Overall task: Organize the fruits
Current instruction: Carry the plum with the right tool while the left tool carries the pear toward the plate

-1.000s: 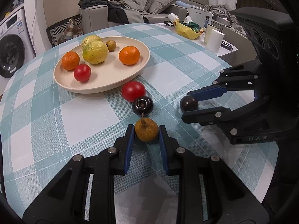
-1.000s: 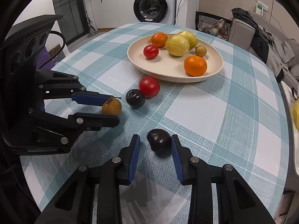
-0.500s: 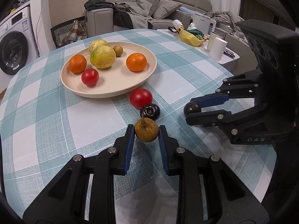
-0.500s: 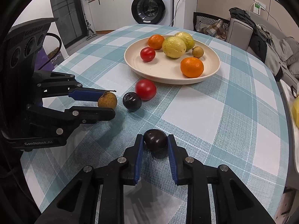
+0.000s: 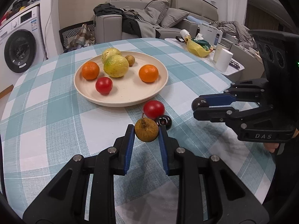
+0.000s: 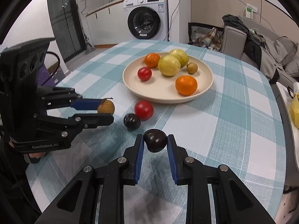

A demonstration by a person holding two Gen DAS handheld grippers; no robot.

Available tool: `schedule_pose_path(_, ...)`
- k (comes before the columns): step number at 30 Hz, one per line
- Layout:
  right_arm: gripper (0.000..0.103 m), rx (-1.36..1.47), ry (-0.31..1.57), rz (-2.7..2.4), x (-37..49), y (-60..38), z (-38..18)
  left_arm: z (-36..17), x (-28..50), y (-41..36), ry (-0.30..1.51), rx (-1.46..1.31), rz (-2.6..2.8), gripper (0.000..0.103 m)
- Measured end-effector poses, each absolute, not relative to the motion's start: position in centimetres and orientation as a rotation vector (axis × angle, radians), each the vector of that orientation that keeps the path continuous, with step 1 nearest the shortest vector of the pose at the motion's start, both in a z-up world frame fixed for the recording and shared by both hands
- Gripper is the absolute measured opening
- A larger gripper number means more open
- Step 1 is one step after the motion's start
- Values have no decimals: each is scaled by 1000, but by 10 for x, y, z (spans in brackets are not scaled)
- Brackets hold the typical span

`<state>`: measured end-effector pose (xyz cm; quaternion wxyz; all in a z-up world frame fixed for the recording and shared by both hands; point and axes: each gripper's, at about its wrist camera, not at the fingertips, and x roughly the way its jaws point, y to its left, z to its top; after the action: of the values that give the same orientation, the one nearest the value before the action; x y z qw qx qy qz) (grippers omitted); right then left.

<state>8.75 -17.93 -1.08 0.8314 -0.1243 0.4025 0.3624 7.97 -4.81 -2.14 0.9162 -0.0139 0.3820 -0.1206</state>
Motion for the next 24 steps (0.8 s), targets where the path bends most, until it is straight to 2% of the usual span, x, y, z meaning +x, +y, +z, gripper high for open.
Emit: schedule_pose_path(24,26,-135,760,739,98,-167,0,-2,84,-23,686,-75,-118,23)
